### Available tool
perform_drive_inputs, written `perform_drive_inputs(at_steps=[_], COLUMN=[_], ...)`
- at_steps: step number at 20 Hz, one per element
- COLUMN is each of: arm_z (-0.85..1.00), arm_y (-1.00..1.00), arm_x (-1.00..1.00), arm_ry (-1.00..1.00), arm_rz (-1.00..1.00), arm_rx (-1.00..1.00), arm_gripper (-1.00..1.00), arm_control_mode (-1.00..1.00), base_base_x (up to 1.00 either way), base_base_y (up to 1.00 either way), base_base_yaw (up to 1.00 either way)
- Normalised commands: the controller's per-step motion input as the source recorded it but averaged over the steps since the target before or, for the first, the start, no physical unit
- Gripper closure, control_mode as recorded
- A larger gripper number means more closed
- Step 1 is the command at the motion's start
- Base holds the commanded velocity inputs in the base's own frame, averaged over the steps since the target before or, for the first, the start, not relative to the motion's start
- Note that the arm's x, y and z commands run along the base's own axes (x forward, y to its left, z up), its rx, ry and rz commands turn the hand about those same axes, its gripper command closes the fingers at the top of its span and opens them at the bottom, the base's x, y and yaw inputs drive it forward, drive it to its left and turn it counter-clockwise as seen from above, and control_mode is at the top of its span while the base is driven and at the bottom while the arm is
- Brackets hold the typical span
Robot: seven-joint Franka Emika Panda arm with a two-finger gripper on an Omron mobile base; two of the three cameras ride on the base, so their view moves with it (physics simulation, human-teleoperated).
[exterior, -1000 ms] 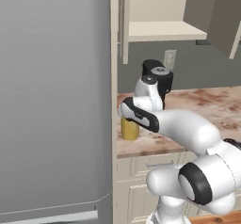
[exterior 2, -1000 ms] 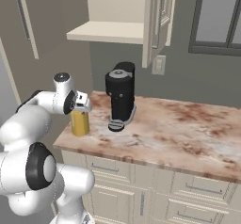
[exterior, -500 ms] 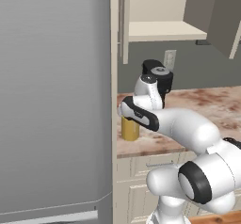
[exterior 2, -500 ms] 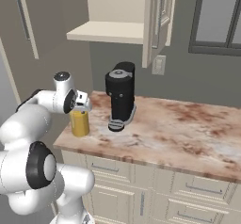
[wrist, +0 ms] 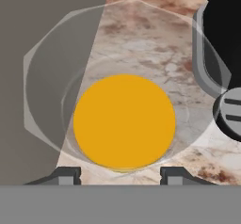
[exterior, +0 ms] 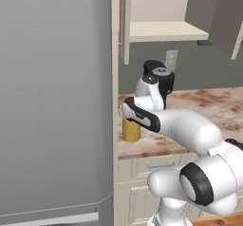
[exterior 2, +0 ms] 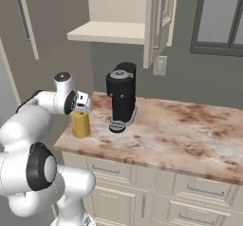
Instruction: There is a tray on the dining counter. Grab the cup, mug, and pitcher and place them on the tray. The pitcher may be placed next to the tray if it cannot fit the tray.
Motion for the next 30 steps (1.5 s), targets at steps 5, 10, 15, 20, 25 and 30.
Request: perform_drive_inputs(at_steps=[5,10,15,20,25,30], arm_z=[0.00,0.00,0.00,0.05,0.11,0.13], arm_y=[0.00,0.00,0.00,-0.15,-0.24,-0.16], arm_x=[0.00,0.00,-0.01,-0.38,-0.81,-0.61], arm_ry=[0.00,0.00,0.00,-0.01,-0.07,-0.06], arm_rz=[0.00,0.00,0.00,0.03,0.05,0.02], arm_rx=[0.00,0.00,0.00,0.00,0.00,0.00], arm_gripper=[1.00,1.00,1.00,1.00,1.00,1.00], arm_control_mode=[-1.00,-1.00,-1.00,-1.00,-1.00,-1.00], base_base_x=[0.00,0.00,0.00,0.00,0.00,0.00], base_base_y=[0.00,0.00,0.00,0.00,0.00,0.00], base_base_yaw=[0.00,0.00,0.00,0.00,0.00,0.00])
